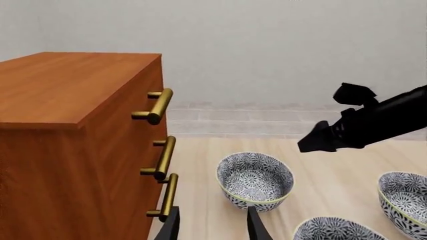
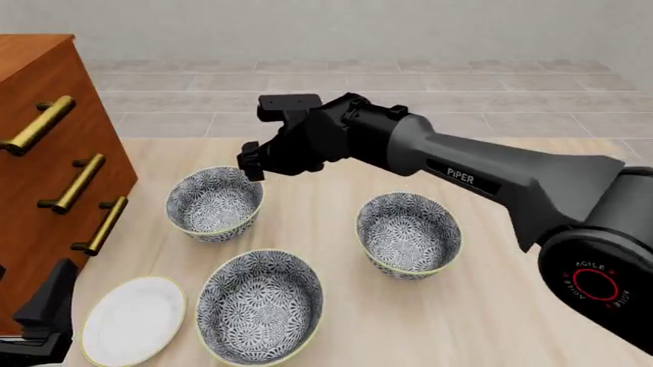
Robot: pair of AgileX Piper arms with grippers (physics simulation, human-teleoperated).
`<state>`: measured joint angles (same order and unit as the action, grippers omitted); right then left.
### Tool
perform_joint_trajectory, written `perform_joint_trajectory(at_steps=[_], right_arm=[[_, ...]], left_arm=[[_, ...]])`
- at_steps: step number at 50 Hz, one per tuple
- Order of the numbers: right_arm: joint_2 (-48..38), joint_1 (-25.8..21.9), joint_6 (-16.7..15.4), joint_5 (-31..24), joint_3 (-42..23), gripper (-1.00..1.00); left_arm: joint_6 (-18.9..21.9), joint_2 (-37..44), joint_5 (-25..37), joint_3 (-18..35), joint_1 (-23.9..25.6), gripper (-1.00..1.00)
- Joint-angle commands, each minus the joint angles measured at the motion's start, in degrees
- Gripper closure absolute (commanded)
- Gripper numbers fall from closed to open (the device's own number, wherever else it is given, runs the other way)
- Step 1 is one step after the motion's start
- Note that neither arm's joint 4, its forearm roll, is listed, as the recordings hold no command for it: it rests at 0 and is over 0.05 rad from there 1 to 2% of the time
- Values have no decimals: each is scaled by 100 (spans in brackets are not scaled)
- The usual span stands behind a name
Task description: Stack the bowl at the front on the bowl in the middle.
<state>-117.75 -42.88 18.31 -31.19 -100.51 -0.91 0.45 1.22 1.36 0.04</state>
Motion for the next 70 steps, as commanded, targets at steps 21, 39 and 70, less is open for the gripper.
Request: perform_joint_trajectory(at_steps=[21,39,70], right_arm=[[-874,214,129,57,-648,-100],[-1172,160,272,231,-726,-100],[-1641,85,394,528,-787,-100]], left_arm=[[-44,-1,42,38,28,-100],[-51,-12,66,26,88,-100],[-62,-15,64,-32,113,-100]])
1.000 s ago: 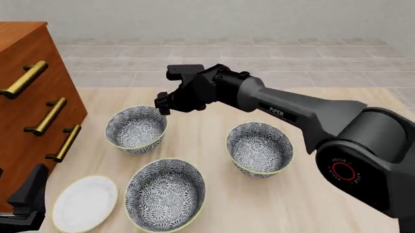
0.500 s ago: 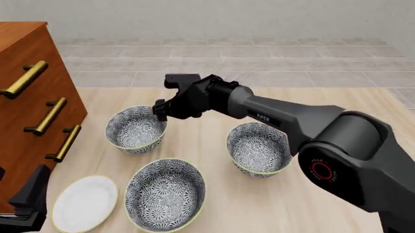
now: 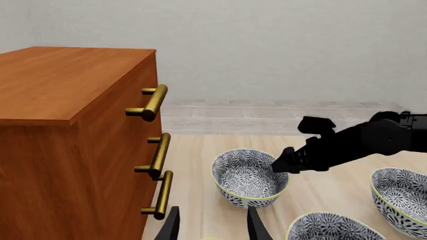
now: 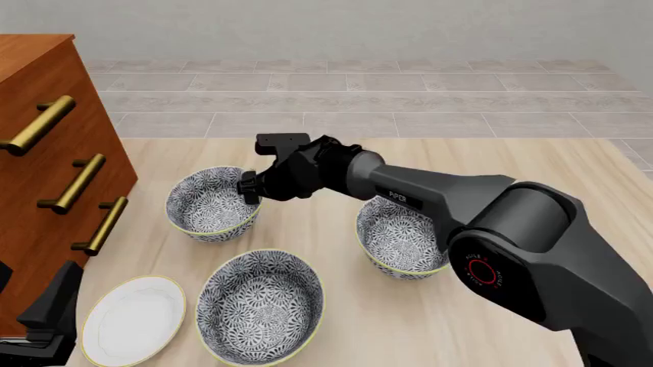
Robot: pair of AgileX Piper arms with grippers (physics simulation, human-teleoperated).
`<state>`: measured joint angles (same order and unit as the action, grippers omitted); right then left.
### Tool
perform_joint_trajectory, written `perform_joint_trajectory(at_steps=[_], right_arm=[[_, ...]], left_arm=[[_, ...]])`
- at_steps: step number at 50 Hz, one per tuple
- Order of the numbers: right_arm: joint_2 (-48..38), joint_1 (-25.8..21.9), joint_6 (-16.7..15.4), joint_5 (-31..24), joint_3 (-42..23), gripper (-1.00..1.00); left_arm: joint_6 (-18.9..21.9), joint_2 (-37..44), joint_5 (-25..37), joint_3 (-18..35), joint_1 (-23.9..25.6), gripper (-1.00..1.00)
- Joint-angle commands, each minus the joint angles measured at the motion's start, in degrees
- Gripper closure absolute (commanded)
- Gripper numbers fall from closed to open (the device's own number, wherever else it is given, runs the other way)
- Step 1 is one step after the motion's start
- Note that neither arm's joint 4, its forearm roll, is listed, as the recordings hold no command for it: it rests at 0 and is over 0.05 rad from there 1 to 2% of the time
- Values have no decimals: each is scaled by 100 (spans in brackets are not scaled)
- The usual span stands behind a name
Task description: Stack the bowl at the front on the bowl in the middle.
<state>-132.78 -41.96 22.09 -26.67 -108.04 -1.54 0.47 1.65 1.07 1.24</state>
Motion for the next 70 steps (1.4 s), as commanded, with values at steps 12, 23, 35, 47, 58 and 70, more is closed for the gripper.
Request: perform_joint_trajectory(at_steps=[12,23,35,47,58,70], right_arm=[[-219,-44,72,248,75,-100],[-227,-82,104,390,212,-100],[-261,-75,100,466,288,-100],[-263,-95,187,431,149,100],[-120,-156,343,590,292,100],[66,-121,308,614,359,100]], left_arm=[[16,-25,26,-6,12,-100],[38,-39,41,30,17,-100],[38,-38,36,14,5,-100],[5,158,-168,-43,6,-100],[8,65,-78,-36,31,-100],[15,99,-120,-40,15,-100]])
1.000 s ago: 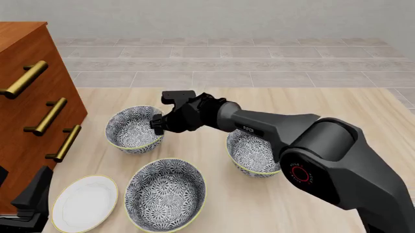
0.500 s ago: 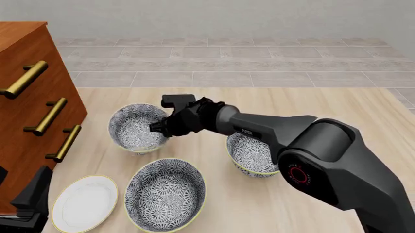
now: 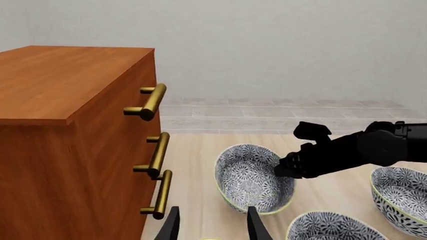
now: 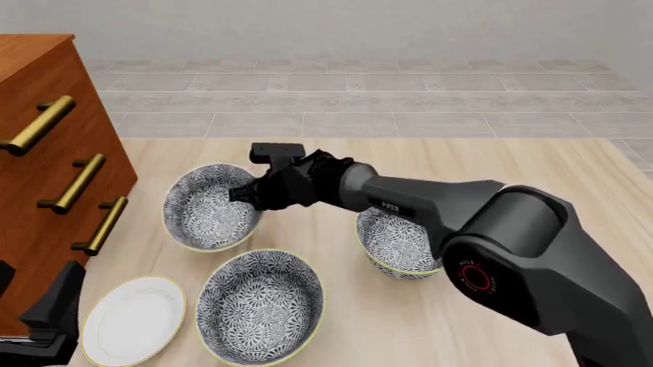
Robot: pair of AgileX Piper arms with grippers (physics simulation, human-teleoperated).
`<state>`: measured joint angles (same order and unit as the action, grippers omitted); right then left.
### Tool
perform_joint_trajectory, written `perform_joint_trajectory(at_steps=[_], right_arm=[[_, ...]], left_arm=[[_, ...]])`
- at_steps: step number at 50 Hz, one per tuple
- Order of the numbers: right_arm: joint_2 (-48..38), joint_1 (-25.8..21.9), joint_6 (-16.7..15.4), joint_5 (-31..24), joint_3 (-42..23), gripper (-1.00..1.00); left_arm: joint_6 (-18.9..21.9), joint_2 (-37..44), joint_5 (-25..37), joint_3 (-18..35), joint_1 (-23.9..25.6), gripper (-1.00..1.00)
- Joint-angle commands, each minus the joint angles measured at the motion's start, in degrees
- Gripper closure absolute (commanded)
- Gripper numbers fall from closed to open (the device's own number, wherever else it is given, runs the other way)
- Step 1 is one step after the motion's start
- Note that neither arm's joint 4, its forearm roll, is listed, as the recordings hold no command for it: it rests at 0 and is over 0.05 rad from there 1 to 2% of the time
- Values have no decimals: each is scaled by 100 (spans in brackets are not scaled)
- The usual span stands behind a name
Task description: Stack the bowl at the front on the bowl in the middle.
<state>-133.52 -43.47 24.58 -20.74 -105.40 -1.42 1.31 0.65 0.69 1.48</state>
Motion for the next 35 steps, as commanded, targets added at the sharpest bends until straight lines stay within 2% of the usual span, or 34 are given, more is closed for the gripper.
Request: perform_joint_trajectory(at_steps=[1,22,32,35], right_arm=[[167,21,62,24,110,100],[745,82,-81,-245,1,100],[1104,95,-178,-240,212,100],[1199,74,-166,-204,319,100]], left_arm=[[3,7,-11,-1,-10,-100],[13,-63,64,9,-24,-100],[42,169,-178,-14,-48,-100],[116,10,-39,25,-38,-100]])
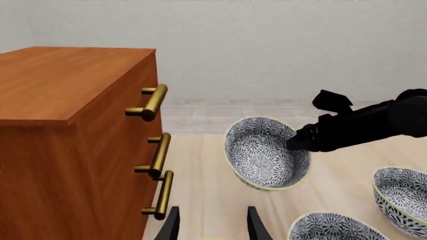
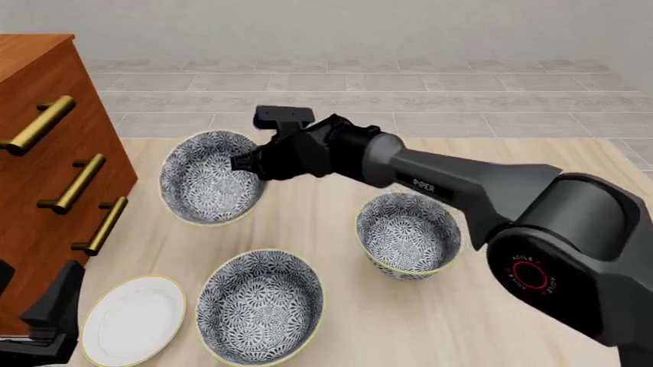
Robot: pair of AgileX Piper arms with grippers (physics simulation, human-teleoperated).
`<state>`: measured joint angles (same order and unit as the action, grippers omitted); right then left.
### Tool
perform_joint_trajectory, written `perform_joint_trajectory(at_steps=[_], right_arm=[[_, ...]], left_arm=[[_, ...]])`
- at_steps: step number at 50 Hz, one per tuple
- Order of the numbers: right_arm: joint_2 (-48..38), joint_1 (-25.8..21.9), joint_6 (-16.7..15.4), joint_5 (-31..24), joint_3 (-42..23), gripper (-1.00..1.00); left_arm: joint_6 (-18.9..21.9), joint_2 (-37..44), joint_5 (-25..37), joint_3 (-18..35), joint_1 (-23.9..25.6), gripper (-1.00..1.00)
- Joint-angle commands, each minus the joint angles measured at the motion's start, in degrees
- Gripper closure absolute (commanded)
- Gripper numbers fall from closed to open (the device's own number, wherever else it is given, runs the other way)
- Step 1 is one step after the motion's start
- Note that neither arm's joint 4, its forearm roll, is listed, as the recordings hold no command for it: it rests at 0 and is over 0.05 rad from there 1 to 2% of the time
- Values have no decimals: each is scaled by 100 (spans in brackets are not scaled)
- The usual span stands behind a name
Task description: Stack the bowl at the front on the bowl in the middle.
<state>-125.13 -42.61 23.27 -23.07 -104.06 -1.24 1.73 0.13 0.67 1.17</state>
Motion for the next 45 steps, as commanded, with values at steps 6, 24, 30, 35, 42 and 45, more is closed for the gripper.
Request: perform_joint_trajectory(at_steps=[6,24,30,35,42,45], right_arm=[[501,23,-21,22,263,100],[1797,122,103,480,1606,100],[2450,168,100,634,2186,100],[2856,218,50,648,2505,100],[3314,308,-87,598,2861,100],[3501,385,-194,528,2963,100]], left_arm=[[8,-145,98,33,88,-100],[34,46,-88,-50,49,-100],[71,-33,-5,-55,61,-100],[79,-117,74,-43,93,-100],[90,-138,99,-38,93,-100],[89,-148,109,-43,116,-100]])
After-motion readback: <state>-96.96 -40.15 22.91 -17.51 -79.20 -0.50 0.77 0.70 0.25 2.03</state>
